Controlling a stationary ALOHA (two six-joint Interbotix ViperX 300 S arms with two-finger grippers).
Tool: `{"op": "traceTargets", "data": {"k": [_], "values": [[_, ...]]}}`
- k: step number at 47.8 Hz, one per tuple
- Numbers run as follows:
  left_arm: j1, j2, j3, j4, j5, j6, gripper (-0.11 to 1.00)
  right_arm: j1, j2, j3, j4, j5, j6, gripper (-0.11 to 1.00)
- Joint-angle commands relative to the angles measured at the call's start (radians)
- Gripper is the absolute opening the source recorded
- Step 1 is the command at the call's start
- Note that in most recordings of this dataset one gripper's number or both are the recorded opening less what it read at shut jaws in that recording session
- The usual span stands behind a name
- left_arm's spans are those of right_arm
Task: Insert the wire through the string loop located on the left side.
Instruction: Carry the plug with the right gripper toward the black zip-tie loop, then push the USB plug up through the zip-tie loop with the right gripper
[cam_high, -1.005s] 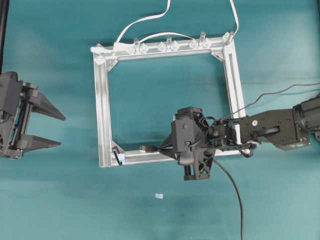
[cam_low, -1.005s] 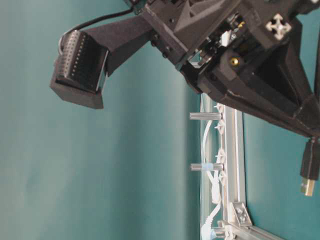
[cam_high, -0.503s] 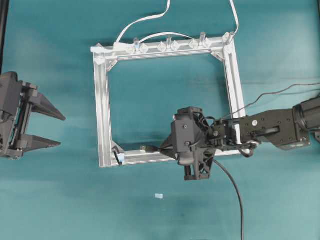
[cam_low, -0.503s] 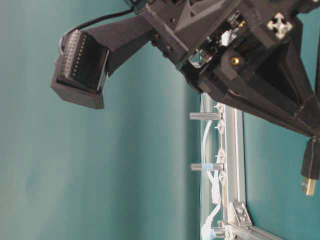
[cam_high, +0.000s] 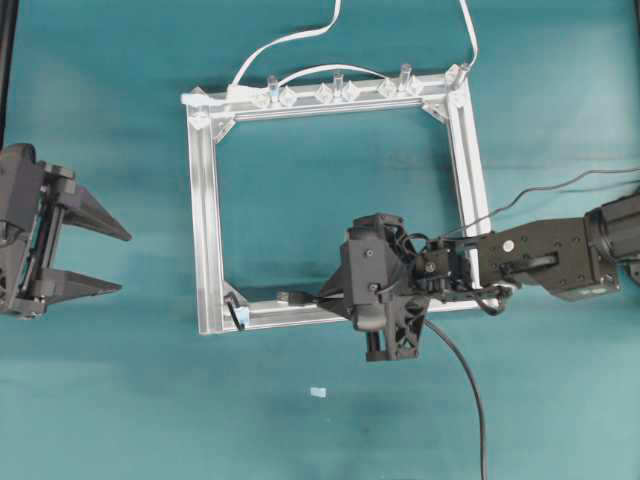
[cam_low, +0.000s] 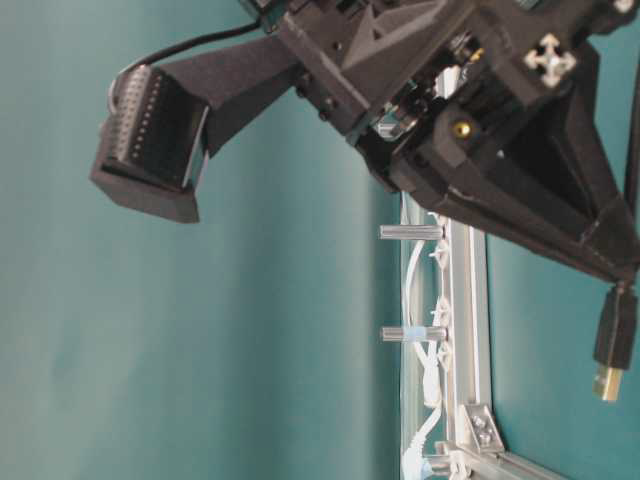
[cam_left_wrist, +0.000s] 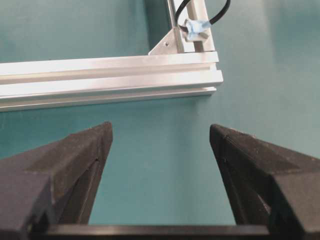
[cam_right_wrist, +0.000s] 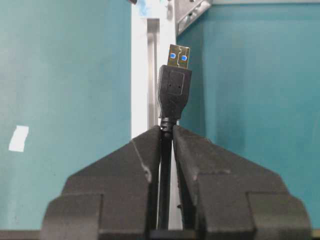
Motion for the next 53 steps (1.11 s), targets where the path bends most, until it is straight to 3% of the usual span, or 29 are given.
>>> {"op": "traceTargets", "data": {"k": [1,53], "values": [[-0.005,0.005,-0.009,0.0,-0.005,-0.006,0.8,0.0,-0.034,-0.025,-0.003,-0.003,-0.002,0.1],[-0.005,0.005,-0.006,0.0,-0.005,-0.005,0.8,0.002,0.08,-0.178,-0.003,-0.003,-0.003,0.1]]}}
